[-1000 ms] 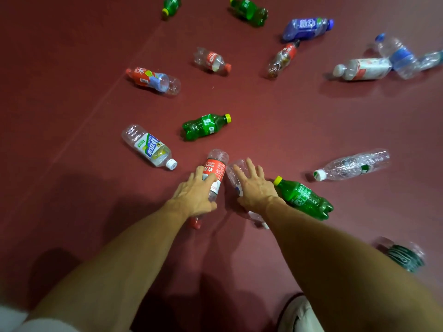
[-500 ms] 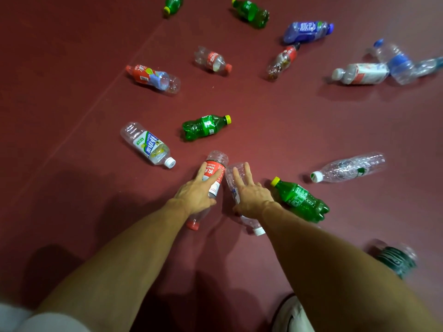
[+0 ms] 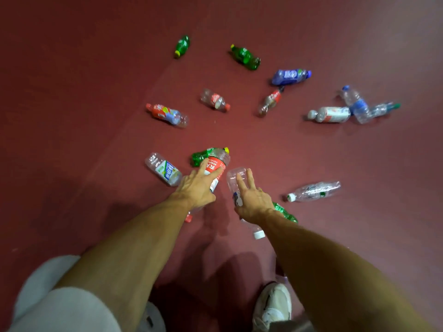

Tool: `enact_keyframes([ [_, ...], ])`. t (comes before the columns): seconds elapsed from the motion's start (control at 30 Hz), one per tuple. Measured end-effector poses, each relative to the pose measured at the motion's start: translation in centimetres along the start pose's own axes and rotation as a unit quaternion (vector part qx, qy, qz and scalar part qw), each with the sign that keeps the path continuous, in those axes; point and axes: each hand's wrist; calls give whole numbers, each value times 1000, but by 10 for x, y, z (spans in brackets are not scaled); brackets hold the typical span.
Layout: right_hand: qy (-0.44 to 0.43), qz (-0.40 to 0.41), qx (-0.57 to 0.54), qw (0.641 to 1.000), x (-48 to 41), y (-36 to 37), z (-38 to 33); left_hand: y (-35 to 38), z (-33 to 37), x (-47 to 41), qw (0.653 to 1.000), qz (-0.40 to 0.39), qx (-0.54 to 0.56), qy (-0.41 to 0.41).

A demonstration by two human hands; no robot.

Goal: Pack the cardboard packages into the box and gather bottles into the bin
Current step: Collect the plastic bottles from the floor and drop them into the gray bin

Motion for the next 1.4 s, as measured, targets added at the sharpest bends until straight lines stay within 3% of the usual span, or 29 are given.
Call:
enact_keyframes([
  [0.4, -88, 24, 48, 995, 183, -304, -249, -370, -38, 210, 990, 87, 80, -77],
  [0.7, -285, 18, 185, 940, 269, -416, -366, -498, -52, 355, 956, 146, 76, -241],
  [1.03, -490, -62, 236, 837, 393, -358, -520, -471, -82, 581, 857, 166, 81, -480],
  [1.2, -604, -119, 277, 737, 491, -270, -581, -421, -76, 728, 791, 161, 102, -581],
  [1.4, -700, -191, 305, 617, 657, -122, -628, -322, -34, 931, 677, 117, 141, -713],
])
Point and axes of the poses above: each hand's wrist, its own x-axis away from the middle knuckle, its own y-axis out of the palm, z = x × y, and after that the axes turned 13 degrees about -x, right-handed
